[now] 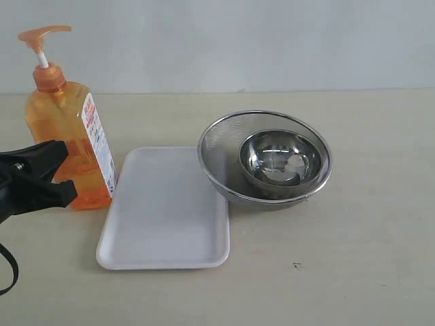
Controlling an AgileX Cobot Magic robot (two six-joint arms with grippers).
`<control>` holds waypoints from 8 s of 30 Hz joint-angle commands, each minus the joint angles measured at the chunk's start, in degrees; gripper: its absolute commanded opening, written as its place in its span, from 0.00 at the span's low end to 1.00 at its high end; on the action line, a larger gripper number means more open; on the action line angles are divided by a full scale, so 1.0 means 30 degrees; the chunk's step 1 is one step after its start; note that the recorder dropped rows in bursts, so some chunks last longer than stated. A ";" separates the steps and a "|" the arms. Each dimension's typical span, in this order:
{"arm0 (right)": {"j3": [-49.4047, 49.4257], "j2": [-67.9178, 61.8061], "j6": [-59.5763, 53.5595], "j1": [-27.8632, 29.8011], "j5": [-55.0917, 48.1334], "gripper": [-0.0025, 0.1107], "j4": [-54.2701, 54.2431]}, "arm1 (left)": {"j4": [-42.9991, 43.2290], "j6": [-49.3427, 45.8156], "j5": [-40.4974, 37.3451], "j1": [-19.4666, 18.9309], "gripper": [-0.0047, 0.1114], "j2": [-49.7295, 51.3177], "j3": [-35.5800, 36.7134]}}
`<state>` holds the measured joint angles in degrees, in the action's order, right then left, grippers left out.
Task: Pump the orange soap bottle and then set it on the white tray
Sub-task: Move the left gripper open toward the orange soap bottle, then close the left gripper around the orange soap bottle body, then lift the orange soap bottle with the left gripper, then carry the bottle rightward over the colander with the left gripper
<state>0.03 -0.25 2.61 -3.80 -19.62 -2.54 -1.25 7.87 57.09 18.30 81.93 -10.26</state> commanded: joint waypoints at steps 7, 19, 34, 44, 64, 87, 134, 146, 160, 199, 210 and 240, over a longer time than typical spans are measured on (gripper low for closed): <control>-0.0009 0.0084 -0.0002 0.0124 0.0211 0.02 0.0107 | -0.1378 0.0672 -0.0035 0.0080 0.99 0.0141 -0.0085; -0.0009 0.0084 -0.0002 0.0124 0.0211 0.02 0.0107 | -0.1594 0.0246 0.0195 0.0080 0.99 0.3415 -0.2027; -0.0009 0.0084 -0.0002 0.0124 0.0211 0.02 0.0107 | -0.2842 -0.1076 0.0913 0.0080 0.99 0.4175 -0.3483; -0.0009 0.0084 -0.0002 0.0124 0.0211 0.02 0.0107 | -0.3657 -0.1440 0.1218 0.0080 0.99 0.4213 -0.3483; -0.0009 0.0084 -0.0002 0.0124 0.0211 0.02 -0.0089 | -0.3754 -0.1549 0.3966 0.0080 0.99 0.7276 -0.5179; -0.0009 0.0084 -0.0002 0.0124 0.0211 0.02 -0.0089 | -0.3923 -0.2514 0.2493 0.0080 0.99 0.7276 -0.6591; -0.0009 0.0084 -0.0002 0.0124 0.0211 0.02 0.0107 | -0.4779 -0.2622 0.2993 0.0044 0.08 1.0066 -0.8148; -0.0009 0.0084 -0.0002 0.0124 0.0211 0.02 0.0107 | -0.4779 -0.2622 0.4289 0.0044 0.08 1.0003 -0.8148; -0.0009 0.0084 -0.0002 0.0124 0.0211 0.02 -0.0153 | -0.4739 -0.2622 0.4289 0.0044 0.08 0.9717 -0.8016; -0.0009 0.0084 -0.0002 0.0124 0.0211 0.02 -0.0153 | 0.0418 -0.1816 0.2100 0.0083 0.08 0.3460 -0.9311; -0.0009 0.0084 -0.0002 0.0124 0.0211 0.02 -0.0153 | 0.3778 0.0621 0.0661 0.0643 0.08 0.3460 -1.1294; -0.0009 0.0084 -0.0002 0.0124 0.0211 0.02 -0.0153 | 0.4220 0.0809 -0.2610 0.7429 0.08 0.6104 -1.8337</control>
<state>0.03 -0.25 2.61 -3.80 -19.62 -3.00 12.18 9.42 44.10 39.21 99.67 -62.12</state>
